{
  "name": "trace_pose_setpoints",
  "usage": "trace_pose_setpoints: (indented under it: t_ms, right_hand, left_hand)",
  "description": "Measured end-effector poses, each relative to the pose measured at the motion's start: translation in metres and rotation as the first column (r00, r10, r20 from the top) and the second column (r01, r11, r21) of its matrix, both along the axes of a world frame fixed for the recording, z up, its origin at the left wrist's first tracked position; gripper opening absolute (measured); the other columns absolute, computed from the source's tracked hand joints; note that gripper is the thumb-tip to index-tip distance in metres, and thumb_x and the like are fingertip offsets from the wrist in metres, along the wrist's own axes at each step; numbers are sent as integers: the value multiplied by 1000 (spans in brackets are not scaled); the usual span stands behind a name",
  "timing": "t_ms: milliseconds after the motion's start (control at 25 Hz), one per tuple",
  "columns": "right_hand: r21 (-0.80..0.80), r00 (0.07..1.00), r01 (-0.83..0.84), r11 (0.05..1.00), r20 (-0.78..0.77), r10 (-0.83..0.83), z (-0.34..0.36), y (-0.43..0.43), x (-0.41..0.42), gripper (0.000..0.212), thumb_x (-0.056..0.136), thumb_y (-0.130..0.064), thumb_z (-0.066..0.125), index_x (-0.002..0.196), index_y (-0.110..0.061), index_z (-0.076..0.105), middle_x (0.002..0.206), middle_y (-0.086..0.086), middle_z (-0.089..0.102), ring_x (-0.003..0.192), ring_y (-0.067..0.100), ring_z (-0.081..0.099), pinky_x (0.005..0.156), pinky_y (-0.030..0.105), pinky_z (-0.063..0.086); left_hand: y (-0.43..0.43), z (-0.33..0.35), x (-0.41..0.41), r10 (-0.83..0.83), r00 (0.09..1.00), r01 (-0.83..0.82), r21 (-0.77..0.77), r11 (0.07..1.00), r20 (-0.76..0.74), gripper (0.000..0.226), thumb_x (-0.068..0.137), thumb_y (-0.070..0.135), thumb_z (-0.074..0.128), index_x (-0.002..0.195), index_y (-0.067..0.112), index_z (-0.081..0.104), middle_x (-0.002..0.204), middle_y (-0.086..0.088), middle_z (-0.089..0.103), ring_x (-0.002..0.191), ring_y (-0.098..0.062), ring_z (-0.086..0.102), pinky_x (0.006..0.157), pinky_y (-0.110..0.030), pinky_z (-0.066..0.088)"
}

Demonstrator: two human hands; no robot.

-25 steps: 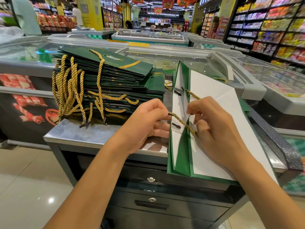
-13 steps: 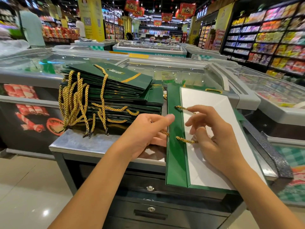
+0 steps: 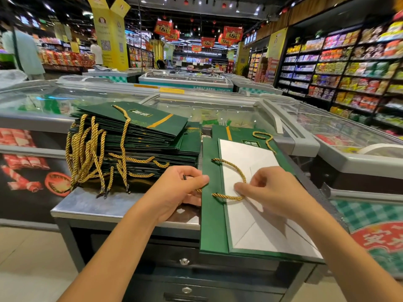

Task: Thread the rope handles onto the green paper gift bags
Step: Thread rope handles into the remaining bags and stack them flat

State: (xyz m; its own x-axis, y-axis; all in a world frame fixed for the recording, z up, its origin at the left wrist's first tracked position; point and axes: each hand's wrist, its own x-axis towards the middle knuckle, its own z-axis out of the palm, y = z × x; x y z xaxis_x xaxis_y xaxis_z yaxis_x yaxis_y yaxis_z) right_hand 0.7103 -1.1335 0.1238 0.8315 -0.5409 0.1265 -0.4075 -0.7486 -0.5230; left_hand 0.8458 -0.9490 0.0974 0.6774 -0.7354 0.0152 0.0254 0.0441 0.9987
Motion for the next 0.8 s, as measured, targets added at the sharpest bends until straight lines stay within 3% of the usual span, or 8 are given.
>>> trace_pose_setpoints:
  t_ms: [120, 200, 240, 320, 440, 520, 640, 800]
  right_hand:
    - [51, 997, -70, 996, -38, 72, 8, 2, 6, 28, 86, -28, 72, 78, -2, 71, 69, 13, 72, 65, 31, 66, 52, 24, 48]
    - [97, 995, -62, 993, 89, 54, 16, -1, 6, 17, 86, -16, 69, 83, 1, 67, 70, 12, 73, 62, 21, 70, 61, 31, 57]
    - [193, 983, -79, 978, 176, 45, 20, -1, 5, 13, 88, -10, 68, 89, 2, 63, 72, 13, 74, 61, 19, 71, 63, 35, 59]
    - [380, 956, -156, 912, 290, 42, 26, 1, 5, 15, 89, -2, 67, 101, 0, 58, 76, 14, 75, 60, 17, 68, 61, 34, 57]
    - [433, 951, -194, 880, 302, 61, 32, 3, 7, 33, 84, -2, 77, 110, -11, 59, 77, 10, 70, 63, 16, 67, 64, 32, 55]
    - [399, 964, -184, 898, 252, 85, 39, 3, 5, 37, 81, 2, 78, 110, -14, 60, 77, 11, 67, 63, 14, 68, 64, 30, 56]
    - [369, 968, -198, 908, 219, 122, 52, 2, 3, 36, 84, 8, 72, 111, -13, 60, 82, 13, 65, 67, 17, 73, 64, 30, 59]
    - [341, 953, -212, 916, 279, 117, 64, 0, 6, 34, 85, 12, 67, 111, -10, 60, 83, 14, 63, 69, 23, 76, 61, 29, 60]
  left_hand:
    - [-2, 0, -2, 50, 998, -51, 34, 998, 27, 10, 95, 11, 67, 93, 1, 68, 94, -25, 73, 73, -28, 73, 55, -29, 58]
    - [-3, -1, -2, 79, 996, -80, 40, 996, 30, 12, 95, 13, 67, 93, 2, 70, 96, -25, 72, 74, -31, 72, 56, -32, 59]
    - [-3, -1, -1, 87, 995, -88, 34, 996, 42, 13, 94, 14, 68, 94, 1, 71, 99, -26, 72, 77, -32, 71, 60, -35, 62]
    - [-4, -4, 2, 97, 993, -100, 32, 995, 66, 16, 94, 16, 69, 95, 1, 72, 104, -28, 71, 83, -36, 69, 73, -44, 63]
    - [-5, -4, 2, 103, 990, -107, 49, 993, 92, 17, 93, 18, 69, 95, 1, 73, 103, -26, 72, 87, -37, 68, 85, -54, 59]
    - [-5, -4, 2, 96, 992, -100, 49, 994, 86, 18, 94, 17, 68, 96, 0, 73, 101, -25, 73, 83, -34, 68, 79, -50, 62]
    - [-4, -2, -1, 85, 995, -87, 33, 996, 57, 16, 96, 14, 66, 97, -1, 71, 93, -19, 74, 73, -25, 71, 60, -30, 59]
    - [-3, 0, -3, 70, 996, -72, 35, 997, 56, 15, 96, 12, 65, 97, -1, 71, 94, -17, 76, 79, -24, 73, 62, -29, 59]
